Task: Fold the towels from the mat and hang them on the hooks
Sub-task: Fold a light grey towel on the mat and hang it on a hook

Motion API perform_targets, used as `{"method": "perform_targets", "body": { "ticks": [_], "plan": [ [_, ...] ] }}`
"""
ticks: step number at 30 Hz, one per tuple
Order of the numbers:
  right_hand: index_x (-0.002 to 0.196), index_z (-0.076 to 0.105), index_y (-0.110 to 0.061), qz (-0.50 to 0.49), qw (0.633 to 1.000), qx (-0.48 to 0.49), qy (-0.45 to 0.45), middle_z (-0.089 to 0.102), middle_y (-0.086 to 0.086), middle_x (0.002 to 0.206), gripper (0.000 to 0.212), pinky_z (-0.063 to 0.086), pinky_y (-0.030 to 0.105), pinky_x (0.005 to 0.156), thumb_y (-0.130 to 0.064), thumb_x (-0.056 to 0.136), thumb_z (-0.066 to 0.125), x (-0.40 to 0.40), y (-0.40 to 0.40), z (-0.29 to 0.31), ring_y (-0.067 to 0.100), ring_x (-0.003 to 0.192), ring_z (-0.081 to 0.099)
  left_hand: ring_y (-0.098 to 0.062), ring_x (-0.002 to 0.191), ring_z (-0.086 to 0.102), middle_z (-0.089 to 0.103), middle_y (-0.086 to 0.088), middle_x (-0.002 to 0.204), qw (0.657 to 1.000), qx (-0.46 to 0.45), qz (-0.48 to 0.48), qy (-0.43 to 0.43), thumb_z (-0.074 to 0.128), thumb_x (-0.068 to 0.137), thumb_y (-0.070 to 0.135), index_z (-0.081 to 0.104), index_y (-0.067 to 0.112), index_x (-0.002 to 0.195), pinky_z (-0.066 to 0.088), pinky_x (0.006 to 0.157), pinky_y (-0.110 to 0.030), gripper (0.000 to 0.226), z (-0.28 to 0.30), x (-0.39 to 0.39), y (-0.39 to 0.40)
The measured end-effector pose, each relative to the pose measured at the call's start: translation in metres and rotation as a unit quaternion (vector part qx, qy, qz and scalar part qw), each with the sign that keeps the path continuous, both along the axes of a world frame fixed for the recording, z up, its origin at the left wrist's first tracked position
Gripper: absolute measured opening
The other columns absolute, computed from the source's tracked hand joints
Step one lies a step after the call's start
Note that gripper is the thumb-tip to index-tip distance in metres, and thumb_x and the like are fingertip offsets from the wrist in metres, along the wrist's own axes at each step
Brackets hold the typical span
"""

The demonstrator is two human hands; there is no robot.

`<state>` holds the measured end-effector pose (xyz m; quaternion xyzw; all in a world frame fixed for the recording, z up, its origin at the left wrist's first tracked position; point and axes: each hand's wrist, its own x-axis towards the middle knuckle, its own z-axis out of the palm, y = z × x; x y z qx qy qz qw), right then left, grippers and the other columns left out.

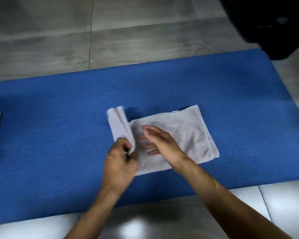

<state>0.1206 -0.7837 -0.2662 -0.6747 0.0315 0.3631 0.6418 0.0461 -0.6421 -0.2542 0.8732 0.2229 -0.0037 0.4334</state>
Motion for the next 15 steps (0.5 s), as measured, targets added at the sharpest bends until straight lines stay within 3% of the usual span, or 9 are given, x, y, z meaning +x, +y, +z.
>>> {"method": "perform_targets", "body": {
  "ticks": [2, 4, 7, 10, 13, 15],
  "plan": [
    [0.113, 0.065, -0.018, -0.016, 0.998, 0.049, 0.044, 0.073, 0.002, 0.101, 0.029, 0.057, 0.036, 0.081, -0.038, 0.093, 0.061, 0.005, -0.004, 0.011, 0.023, 0.091, 0.071, -0.011, 0.072, 0.059, 0.060, 0.006, 0.082, 0.998, 0.004, -0.064, -0.020, 0.062, 0.076, 0.009, 0.053, 0.022, 0.089, 0.049, 0.066, -0.033, 0.020, 0.001, 0.008, -0.037],
    [0.108, 0.064, -0.009, -0.067, 0.998, -0.004, 0.007, 0.075, 0.007, 0.095, 0.025, 0.059, 0.032, 0.076, -0.024, 0.088, 0.068, 0.015, -0.014, 0.013, 0.017, 0.085, 0.071, -0.005, 0.081, 0.062, 0.062, 0.011, 0.093, 0.993, -0.052, -0.109, -0.014, 0.063, 0.084, 0.020, 0.055, 0.027, 0.099, 0.054, 0.071, -0.033, 0.019, 0.002, 0.014, -0.063],
    [0.107, 0.061, -0.012, -0.124, 0.987, -0.094, -0.034, 0.073, 0.005, 0.095, 0.023, 0.057, 0.028, 0.074, -0.005, 0.086, 0.057, 0.035, -0.047, -0.001, 0.018, 0.084, 0.070, 0.004, 0.098, 0.058, 0.058, 0.021, 0.110, 0.977, -0.130, -0.171, 0.006, 0.064, 0.088, 0.029, 0.055, 0.033, 0.108, 0.052, 0.084, -0.022, 0.022, -0.001, 0.018, -0.082],
    [0.121, 0.054, -0.032, -0.092, 0.978, -0.172, -0.076, 0.067, -0.008, 0.105, 0.043, 0.055, 0.028, 0.082, -0.005, 0.086, 0.050, 0.053, -0.087, -0.006, 0.014, 0.095, 0.065, 0.000, 0.105, 0.053, 0.055, 0.017, 0.117, 0.981, -0.047, -0.189, -0.003, 0.063, 0.088, 0.023, 0.057, 0.027, 0.112, 0.046, 0.091, -0.022, 0.026, -0.019, 0.015, -0.075],
    [0.134, 0.049, -0.036, -0.070, 0.974, -0.205, -0.070, 0.064, -0.009, 0.123, 0.057, 0.050, 0.038, 0.100, -0.010, 0.083, 0.051, 0.066, -0.116, -0.022, 0.016, 0.112, 0.061, -0.013, 0.107, 0.053, 0.054, 0.008, 0.117, 0.978, 0.052, -0.201, -0.021, 0.064, 0.085, 0.016, 0.059, 0.022, 0.112, 0.047, 0.092, -0.029, 0.028, -0.042, 0.007, -0.062],
    [0.134, 0.048, -0.038, -0.036, 0.967, -0.244, -0.063, 0.063, -0.009, 0.123, 0.059, 0.048, 0.041, 0.103, -0.012, 0.082, 0.052, 0.070, -0.126, -0.034, 0.016, 0.113, 0.060, -0.016, 0.109, 0.051, 0.053, 0.007, 0.119, 0.970, 0.097, -0.221, -0.012, 0.063, 0.085, 0.013, 0.059, 0.021, 0.114, 0.049, 0.092, -0.032, 0.030, -0.056, 0.001, -0.055]
  ]
}}
